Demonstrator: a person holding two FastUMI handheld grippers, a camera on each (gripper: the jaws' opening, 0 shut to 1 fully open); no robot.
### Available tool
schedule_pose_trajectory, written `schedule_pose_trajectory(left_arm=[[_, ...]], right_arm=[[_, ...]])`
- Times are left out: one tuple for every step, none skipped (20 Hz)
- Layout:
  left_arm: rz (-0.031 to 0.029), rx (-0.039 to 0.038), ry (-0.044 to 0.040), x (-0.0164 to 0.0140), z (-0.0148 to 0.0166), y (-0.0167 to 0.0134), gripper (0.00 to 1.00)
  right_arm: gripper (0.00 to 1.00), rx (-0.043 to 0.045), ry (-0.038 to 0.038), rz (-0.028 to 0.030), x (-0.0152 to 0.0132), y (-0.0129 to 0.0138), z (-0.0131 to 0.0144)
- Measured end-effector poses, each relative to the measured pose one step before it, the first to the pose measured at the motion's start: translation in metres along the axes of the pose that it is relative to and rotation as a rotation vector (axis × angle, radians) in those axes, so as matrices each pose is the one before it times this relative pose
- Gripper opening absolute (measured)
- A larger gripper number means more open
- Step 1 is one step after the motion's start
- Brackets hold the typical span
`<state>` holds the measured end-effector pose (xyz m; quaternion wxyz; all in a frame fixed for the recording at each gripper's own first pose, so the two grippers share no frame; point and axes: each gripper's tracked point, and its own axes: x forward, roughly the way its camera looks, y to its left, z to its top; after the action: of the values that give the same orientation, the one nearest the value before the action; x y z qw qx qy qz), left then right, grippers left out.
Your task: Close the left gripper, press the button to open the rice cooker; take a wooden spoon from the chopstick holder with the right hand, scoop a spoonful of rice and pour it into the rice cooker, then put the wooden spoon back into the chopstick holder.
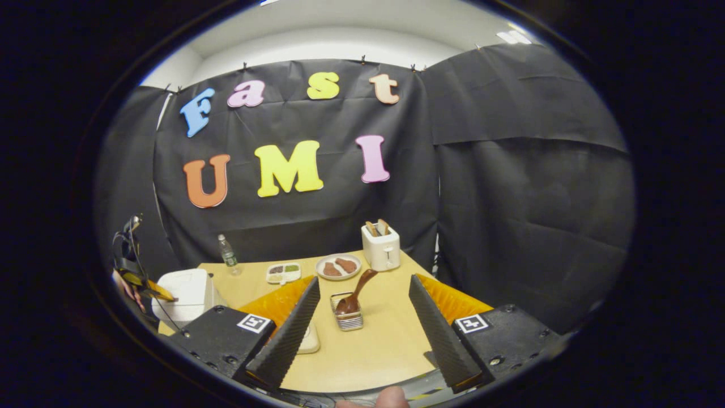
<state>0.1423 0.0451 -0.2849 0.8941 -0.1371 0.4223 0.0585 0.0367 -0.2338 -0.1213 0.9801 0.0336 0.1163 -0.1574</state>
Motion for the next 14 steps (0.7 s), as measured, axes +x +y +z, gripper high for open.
schedule_pose_trajectory(left_arm=[[0.00589, 0.01991, -0.0443, -0.00513, 0.00913, -0.00368, 0.01], [-0.00334, 0.02726, -0.03897, -0.0058, 0.00932, -0.00799, 0.03], [-0.00362, 0.03189, -0.03818, -0.00628, 0.01178, -0.00528, 0.13], [0.00103, 0.02811, -0.04259, -0.00202, 0.01218, -0.00454, 0.19], [0.01659, 0.024, -0.05624, -0.00149, 0.01765, -0.00087, 0.33], [0.01541, 0.0219, -0.06188, -0.00197, 0.01898, -0.00101, 0.37], [0.01377, 0.01799, -0.06028, -0.00093, 0.01763, -0.00135, 0.42], [-0.00328, 0.01922, -0.05802, -0.00013, 0.02077, -0.00555, 0.43], [-0.00165, 0.02615, -0.04947, -0.0016, 0.018, -0.00423, 0.56], [-0.01083, 0.02602, -0.04074, 0.00347, 0.01501, -0.00432, 0.63], [-0.00577, 0.02327, -0.0375, 0.00162, 0.01679, -0.00678, 0.71], [-0.00802, 0.00395, -0.03077, 0.00247, 0.0123, -0.00464, 0.76], [-0.01123, -0.00451, -0.02704, 0.00413, 0.01225, -0.00594, 0.8], [-0.00253, -0.00111, -0.02777, 0.00269, 0.01343, -0.00218, 0.82]], right_arm=[[1.0, -0.00572, 0.00743, -0.01173, -0.00117, -0.00621, -0.00104], [1.0, 0.00778, -0.00673, -0.00842, -0.00104, -0.00524, 0.00272], [1.0, 0.00523, -0.01024, -0.00631, -0.00136, -0.00479, 0.00461], [1.0, 0.00807, -0.00494, -0.01599, -0.00269, -0.00618, 0.00188], [1.0, 0.02049, -0.00446, -0.01035, -0.00079, -0.00675, 0.00002], [1.0, 0.02825, -0.00179, -0.00186, -0.00248, -0.00187, 0.00192], [1.0, 0.025, -0.00074, 0.00252, -0.00148, -0.00035, 0.00114], [1.0, 0.01435, 0.00329, 0.00365, -0.0012, -0.00072, 0.00091], [1.0, 0.01112, 0.00216, 0.00069, -0.00032, -0.00316, 0.00112], [1.0, 0.01319, -0.00116, -0.00149, -0.00093, -0.00326, 0.00356], [1.0, 0.01343, -0.00133, -0.00128, -0.00064, -0.00369, 0.0037], [1.0, 0.00943, -0.00444, -0.00256, -0.00172, -0.003, 0.00381], [1.0, 0.00483, -0.00547, -0.00646, -0.00187, -0.00301, 0.00447], [1.0, 0.0, -0.01587, -0.01204, -0.00143, -0.00495, 0.00523]])
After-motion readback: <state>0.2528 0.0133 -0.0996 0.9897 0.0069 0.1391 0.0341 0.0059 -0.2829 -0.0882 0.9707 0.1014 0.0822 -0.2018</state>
